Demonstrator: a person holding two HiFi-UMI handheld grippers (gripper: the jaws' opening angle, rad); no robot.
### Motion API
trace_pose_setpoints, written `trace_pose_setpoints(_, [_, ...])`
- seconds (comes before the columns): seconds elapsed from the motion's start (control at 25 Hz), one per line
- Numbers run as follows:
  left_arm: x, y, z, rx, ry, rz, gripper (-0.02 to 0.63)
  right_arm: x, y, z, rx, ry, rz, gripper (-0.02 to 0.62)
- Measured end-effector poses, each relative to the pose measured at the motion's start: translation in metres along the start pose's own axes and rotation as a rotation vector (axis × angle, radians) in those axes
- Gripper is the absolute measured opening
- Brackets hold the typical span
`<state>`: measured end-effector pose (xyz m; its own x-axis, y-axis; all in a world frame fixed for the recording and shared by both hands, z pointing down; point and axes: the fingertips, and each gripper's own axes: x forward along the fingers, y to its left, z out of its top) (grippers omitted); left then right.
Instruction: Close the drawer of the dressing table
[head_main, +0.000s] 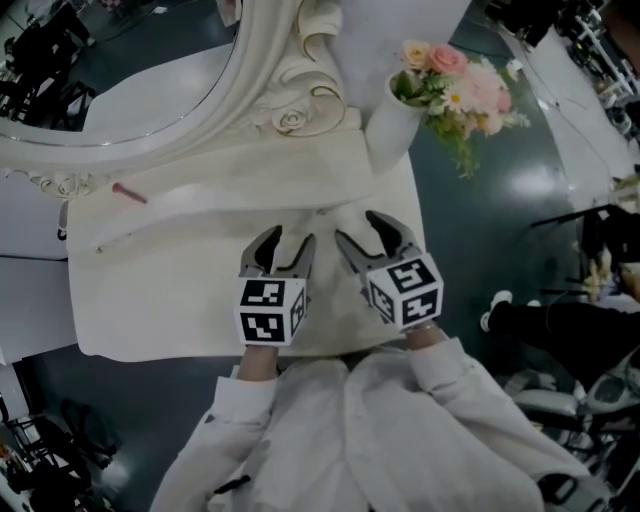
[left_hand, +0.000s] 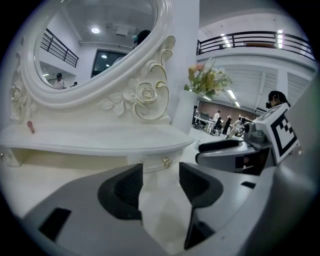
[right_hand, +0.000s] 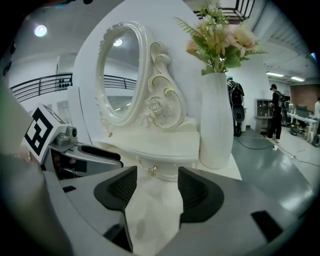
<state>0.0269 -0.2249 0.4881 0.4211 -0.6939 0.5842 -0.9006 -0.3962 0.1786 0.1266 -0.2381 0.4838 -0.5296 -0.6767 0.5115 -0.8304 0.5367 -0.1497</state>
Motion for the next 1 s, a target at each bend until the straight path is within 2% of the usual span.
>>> trace_pose_setpoints(0.28, [-0.019, -0.017, 0.017, 0.024, -0.044, -0.046, 0.222, -0.020, 0.021, 0.016, 0.068, -0.053, 0.079, 0.244])
trace_pose_setpoints(0.36, [-0.025, -0.021, 0.023, 0.034, -0.057, -0.059, 0.221, -0.027, 0.022, 0.023, 0.086, -0.074, 0.076, 0.194])
trace_pose_setpoints(0.44, [-0.031, -0.026, 0.028, 0.040, -0.069, -0.069, 0.211, -0.033, 0.022, 0.029, 0.074, -0.091, 0.054, 0.096])
trace_pose_setpoints(0.56, [-0.041, -0.030, 0.035, 0.060, -0.088, -0.070, 0.171, -0.040, 0.025, 0.037, 0.060, -0.106, 0.059, 0.088])
trace_pose_setpoints(0.68, [-0.050, -0.032, 0.044, 0.087, -0.110, -0.062, 0.098, -0.047, 0.031, 0.046, 0.039, -0.123, 0.072, 0.067])
trace_pose_setpoints(0.88, [-0.057, -0.038, 0.048, 0.111, -0.113, -0.072, 0.041, -0.054, 0.045, 0.055, 0.038, -0.136, 0.137, 0.033])
trace_pose_setpoints(1.0, [-0.060, -0.044, 0.048, 0.127, -0.110, -0.095, 0.024, -0.059, 0.051, 0.059, 0.021, -0.137, 0.148, 0.017])
